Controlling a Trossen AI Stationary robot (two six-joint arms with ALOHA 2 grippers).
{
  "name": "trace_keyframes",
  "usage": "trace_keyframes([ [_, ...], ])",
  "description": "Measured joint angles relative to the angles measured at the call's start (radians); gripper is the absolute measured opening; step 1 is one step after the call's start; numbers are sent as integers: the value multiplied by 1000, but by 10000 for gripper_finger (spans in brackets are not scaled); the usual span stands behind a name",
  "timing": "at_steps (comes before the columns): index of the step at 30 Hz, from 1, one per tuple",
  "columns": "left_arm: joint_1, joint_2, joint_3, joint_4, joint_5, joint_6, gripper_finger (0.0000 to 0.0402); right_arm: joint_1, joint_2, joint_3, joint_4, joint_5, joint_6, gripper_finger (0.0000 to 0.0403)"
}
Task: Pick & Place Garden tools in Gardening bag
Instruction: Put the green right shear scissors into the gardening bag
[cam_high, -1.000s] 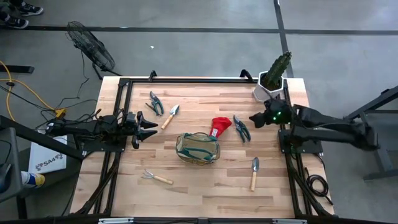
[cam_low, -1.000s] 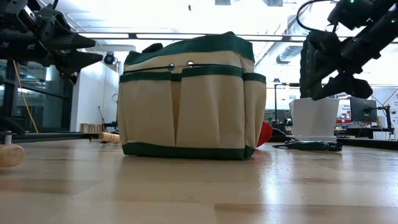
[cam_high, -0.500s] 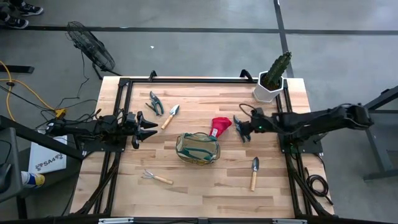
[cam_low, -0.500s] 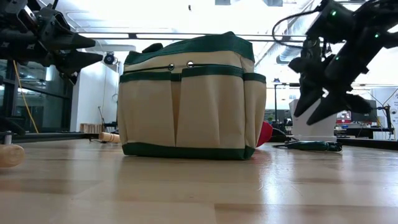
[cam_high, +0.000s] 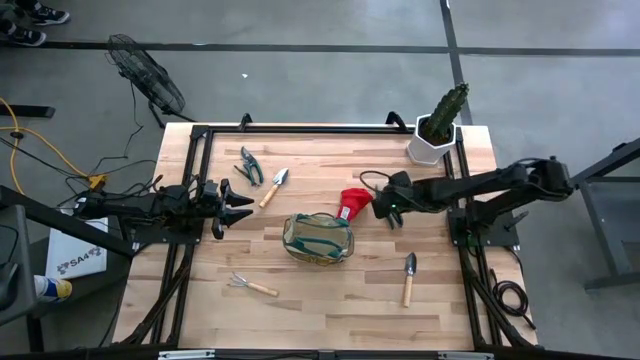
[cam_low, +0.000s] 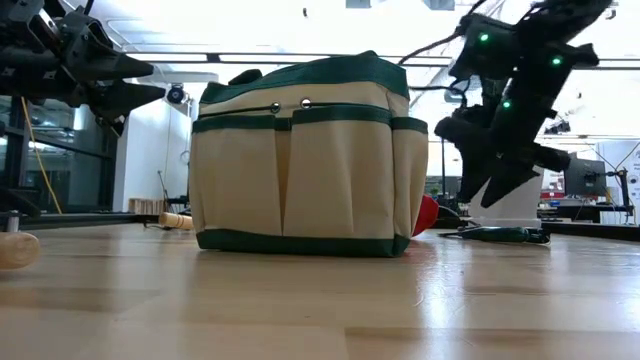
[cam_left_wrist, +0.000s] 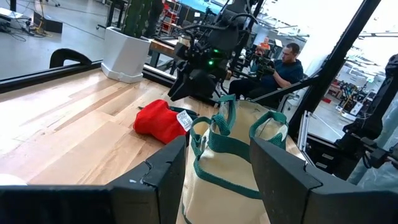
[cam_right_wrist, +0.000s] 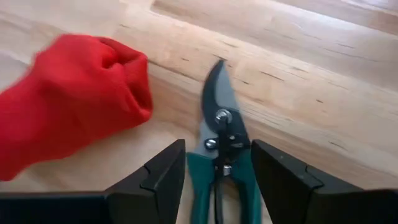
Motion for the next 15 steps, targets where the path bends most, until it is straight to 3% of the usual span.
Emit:
trace_keyframes([
  [7, 0, 0, 0, 0, 0, 0, 174, 0, 111, 56, -34, -62, 30, 176],
  [15, 0, 0, 0, 0, 0, 0, 174, 0, 165, 61, -33, -60, 45, 176],
])
